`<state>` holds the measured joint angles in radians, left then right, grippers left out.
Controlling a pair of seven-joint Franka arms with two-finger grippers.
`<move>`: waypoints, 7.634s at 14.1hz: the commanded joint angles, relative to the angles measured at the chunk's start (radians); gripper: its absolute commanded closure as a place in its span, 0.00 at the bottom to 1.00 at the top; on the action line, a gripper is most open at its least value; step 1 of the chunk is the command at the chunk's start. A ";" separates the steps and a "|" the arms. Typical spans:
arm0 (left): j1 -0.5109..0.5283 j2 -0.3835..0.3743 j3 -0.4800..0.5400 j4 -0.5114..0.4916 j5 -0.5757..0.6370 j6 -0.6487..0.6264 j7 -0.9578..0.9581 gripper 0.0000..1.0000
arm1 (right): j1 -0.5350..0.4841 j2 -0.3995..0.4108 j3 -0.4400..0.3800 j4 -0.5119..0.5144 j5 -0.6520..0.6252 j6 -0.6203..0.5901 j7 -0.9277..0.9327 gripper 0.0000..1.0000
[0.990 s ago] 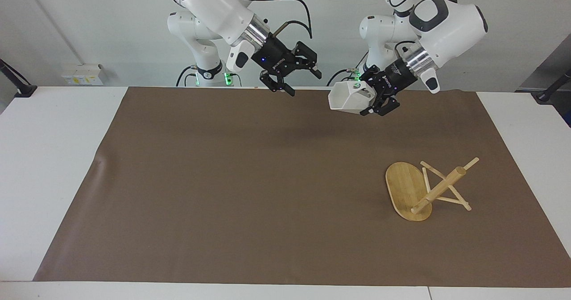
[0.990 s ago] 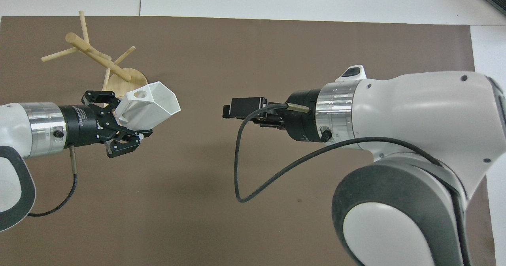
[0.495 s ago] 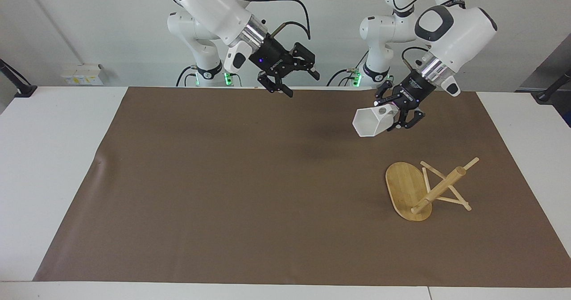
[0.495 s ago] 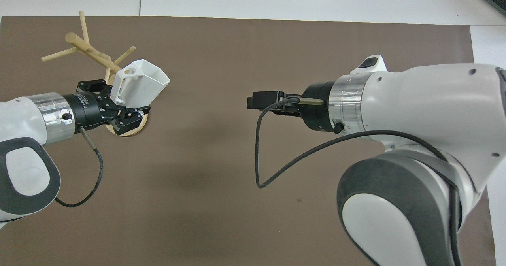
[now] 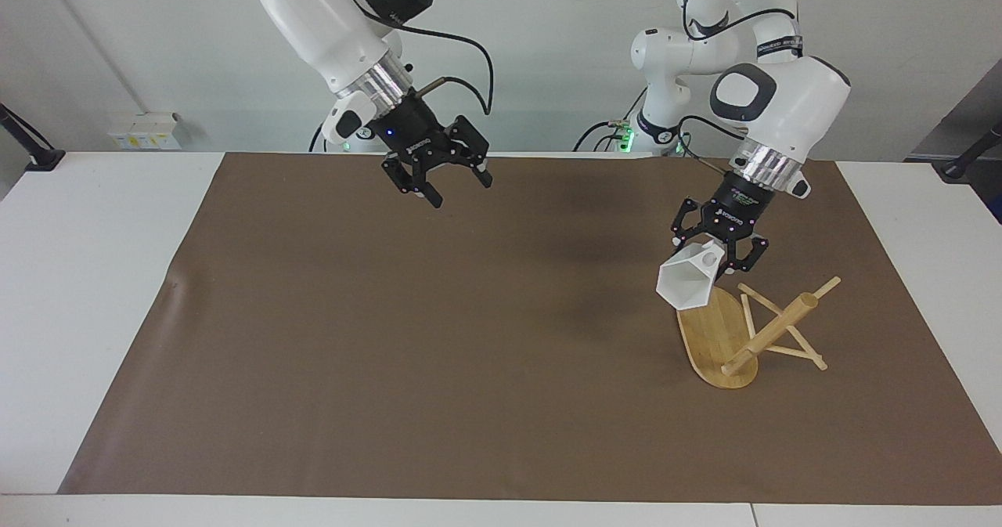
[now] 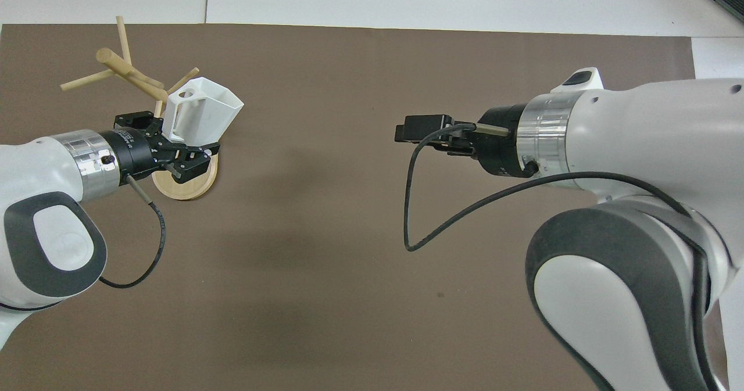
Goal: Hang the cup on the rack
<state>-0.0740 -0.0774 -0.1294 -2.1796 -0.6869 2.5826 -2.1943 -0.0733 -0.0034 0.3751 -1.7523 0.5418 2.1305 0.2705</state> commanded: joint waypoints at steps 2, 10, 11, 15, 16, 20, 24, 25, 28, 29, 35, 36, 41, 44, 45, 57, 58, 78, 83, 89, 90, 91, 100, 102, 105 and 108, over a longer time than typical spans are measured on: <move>-0.016 0.020 0.005 0.004 0.020 0.070 -0.038 1.00 | -0.008 0.000 -0.047 -0.003 -0.046 0.011 -0.065 0.00; -0.020 0.080 0.007 0.049 0.020 0.125 -0.051 1.00 | -0.008 0.000 -0.126 -0.003 -0.232 0.005 -0.141 0.00; -0.020 0.090 0.007 0.053 0.020 0.126 -0.051 1.00 | -0.008 0.000 -0.142 -0.003 -0.243 0.002 -0.180 0.00; -0.016 0.105 0.007 0.055 0.018 0.168 -0.073 1.00 | -0.008 0.000 -0.192 -0.003 -0.246 -0.006 -0.309 0.00; -0.016 0.106 0.007 0.055 0.018 0.168 -0.073 1.00 | -0.008 0.000 -0.202 -0.003 -0.255 -0.006 -0.336 0.00; -0.007 0.113 0.005 0.055 0.015 0.169 -0.081 1.00 | -0.008 -0.001 -0.228 -0.001 -0.339 -0.023 -0.395 0.00; -0.001 0.113 0.005 0.055 0.012 0.169 -0.094 1.00 | -0.008 -0.007 -0.265 0.004 -0.347 -0.067 -0.456 0.00; -0.001 0.113 0.007 0.055 0.012 0.169 -0.104 1.00 | -0.008 -0.006 -0.275 0.008 -0.347 -0.087 -0.476 0.00; 0.006 0.113 0.007 0.053 0.010 0.169 -0.128 1.00 | -0.008 -0.014 -0.292 0.017 -0.347 -0.145 -0.485 0.00; 0.013 0.113 0.007 0.053 0.010 0.171 -0.136 1.00 | -0.008 -0.015 -0.295 0.020 -0.349 -0.168 -0.487 0.00; 0.013 0.117 0.007 0.049 0.010 0.198 -0.182 1.00 | -0.008 -0.017 -0.332 0.073 -0.405 -0.306 -0.570 0.00; 0.013 0.120 0.007 0.049 0.010 0.200 -0.186 1.00 | -0.008 -0.018 -0.338 0.074 -0.405 -0.335 -0.570 0.00; 0.022 0.131 0.007 0.050 0.010 0.217 -0.226 1.00 | -0.008 -0.024 -0.372 0.109 -0.407 -0.492 -0.557 0.00; 0.026 0.133 0.007 0.049 0.010 0.222 -0.237 1.00 | -0.006 -0.026 -0.387 0.111 -0.448 -0.538 -0.559 0.00; 0.026 0.133 0.007 0.049 0.010 0.223 -0.237 1.00 | -0.006 -0.026 -0.387 0.123 -0.460 -0.552 -0.562 0.00; 0.051 0.094 0.030 0.078 0.082 0.079 -0.220 0.00 | 0.000 -0.027 -0.370 0.143 -0.556 -0.554 -0.366 0.00; 0.059 0.084 0.030 0.080 0.104 0.048 -0.220 0.00 | 0.000 -0.027 -0.369 0.143 -0.556 -0.544 -0.343 0.00; 0.180 -0.039 0.079 0.340 0.480 -0.630 0.569 0.00 | -0.003 -0.026 -0.441 0.143 -0.470 -0.537 -0.375 0.00; 0.181 -0.039 0.091 0.345 0.527 -0.642 1.055 0.00 | -0.002 -0.026 -0.439 0.155 -0.485 -0.534 -0.454 0.00; 0.177 -0.044 0.096 0.340 0.556 -0.677 1.488 0.00 | -0.002 -0.024 -0.438 0.159 -0.496 -0.524 -0.490 0.00; 0.174 -0.045 0.094 0.340 0.556 -0.679 1.536 0.00 | -0.002 -0.024 -0.438 0.159 -0.503 -0.521 -0.505 0.00; 0.169 -0.047 0.097 0.340 0.556 -0.687 1.586 0.00 | -0.002 -0.024 -0.436 0.159 -0.520 -0.518 -0.529 0.00; 0.045 -0.082 0.146 0.353 0.724 -0.811 2.051 0.00 | 0.001 -0.024 -0.424 0.159 -0.536 -0.503 -0.377 0.00; 0.019 -0.094 0.152 0.359 0.724 -0.837 2.139 0.00 | 0.001 -0.024 -0.424 0.157 -0.536 -0.501 -0.369 0.00; 0.019 -0.095 0.123 0.444 0.722 -0.962 2.179 0.00 | 0.001 -0.024 -0.424 0.157 -0.533 -0.503 -0.340 0.00; 0.034 -0.036 0.086 0.599 0.727 -1.073 2.179 0.00 | 0.001 -0.024 -0.426 0.157 -0.519 -0.506 -0.321 0.00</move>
<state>-0.0374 -0.1681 -0.0351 -1.6934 0.0113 1.5898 -0.0312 -0.0709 -0.0255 -0.0540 -1.5963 0.0195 1.6157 -0.0735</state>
